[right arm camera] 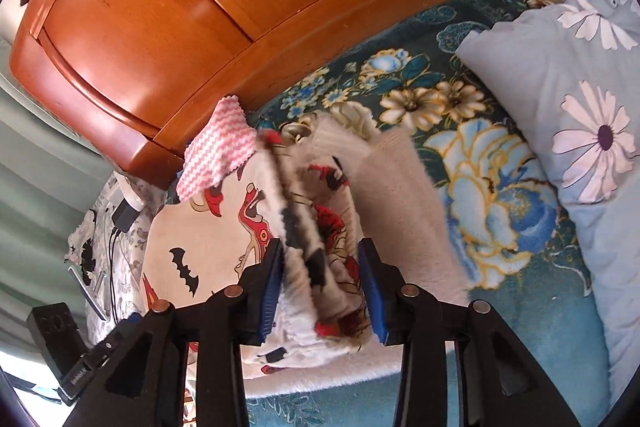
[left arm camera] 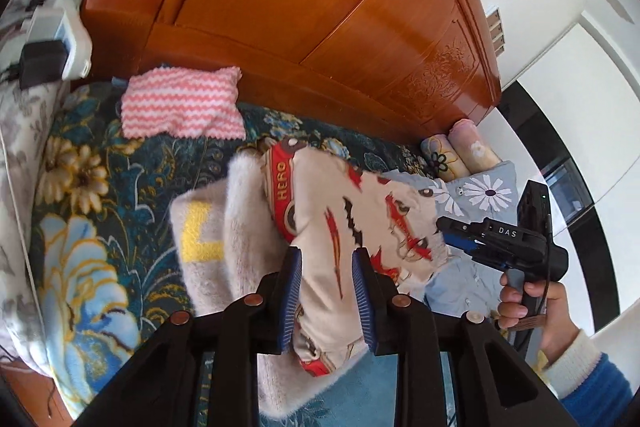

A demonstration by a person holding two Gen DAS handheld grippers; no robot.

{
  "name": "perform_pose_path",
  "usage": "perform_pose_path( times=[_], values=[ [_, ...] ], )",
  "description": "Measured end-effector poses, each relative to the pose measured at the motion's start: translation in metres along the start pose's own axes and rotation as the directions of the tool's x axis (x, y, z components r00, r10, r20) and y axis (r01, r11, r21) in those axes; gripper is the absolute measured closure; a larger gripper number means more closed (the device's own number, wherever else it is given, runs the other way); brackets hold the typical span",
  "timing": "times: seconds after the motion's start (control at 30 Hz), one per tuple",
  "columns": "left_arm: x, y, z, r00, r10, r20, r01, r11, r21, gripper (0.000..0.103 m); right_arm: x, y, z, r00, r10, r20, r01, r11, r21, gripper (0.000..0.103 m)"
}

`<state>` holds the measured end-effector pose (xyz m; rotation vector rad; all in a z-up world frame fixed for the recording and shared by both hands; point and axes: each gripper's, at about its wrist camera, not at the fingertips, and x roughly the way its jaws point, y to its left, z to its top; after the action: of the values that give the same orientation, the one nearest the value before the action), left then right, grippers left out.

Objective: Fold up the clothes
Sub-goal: 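Carry the pants bundle onto the folded fleece blanket with both grippers, then open both grippers and release the pants on the blanket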

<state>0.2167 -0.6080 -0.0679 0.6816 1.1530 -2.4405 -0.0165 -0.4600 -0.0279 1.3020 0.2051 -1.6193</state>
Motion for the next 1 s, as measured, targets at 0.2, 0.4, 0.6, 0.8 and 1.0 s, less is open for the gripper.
perform_pose_path(
  times=[0.2, 0.4, 0.6, 0.8, 1.0],
  values=[
    [0.024, -0.022, 0.013, 0.998, 0.056, -0.006, -0.055, 0.992, 0.116, 0.073, -0.030, 0.024, 0.001, 0.994, -0.011, 0.110, 0.017, 0.998, -0.054, 0.064],
    [0.059, -0.015, 0.005, 0.983, 0.183, -0.016, -0.176, 0.964, 0.199, 0.073, 0.001, 0.070, -0.041, 0.993, -0.111, 0.044, 0.119, 0.905, -0.408, 0.064],
    [0.076, -0.002, -0.005, 0.977, 0.213, -0.019, -0.204, 0.956, 0.210, 0.074, 0.029, 0.039, -0.035, 0.989, -0.131, 0.068, 0.147, 0.921, -0.361, 0.066],
    [0.079, -0.001, -0.008, 0.973, 0.228, -0.026, -0.216, 0.949, 0.228, 0.074, 0.050, 0.033, -0.031, 0.985, -0.158, 0.073, 0.173, 0.940, -0.293, 0.066],
    [0.040, -0.007, -0.031, 0.968, 0.252, 0.002, -0.248, 0.950, 0.192, 0.066, 0.023, 0.042, -0.040, 0.980, -0.140, 0.138, 0.173, 0.948, -0.269, 0.066]
  ],
)
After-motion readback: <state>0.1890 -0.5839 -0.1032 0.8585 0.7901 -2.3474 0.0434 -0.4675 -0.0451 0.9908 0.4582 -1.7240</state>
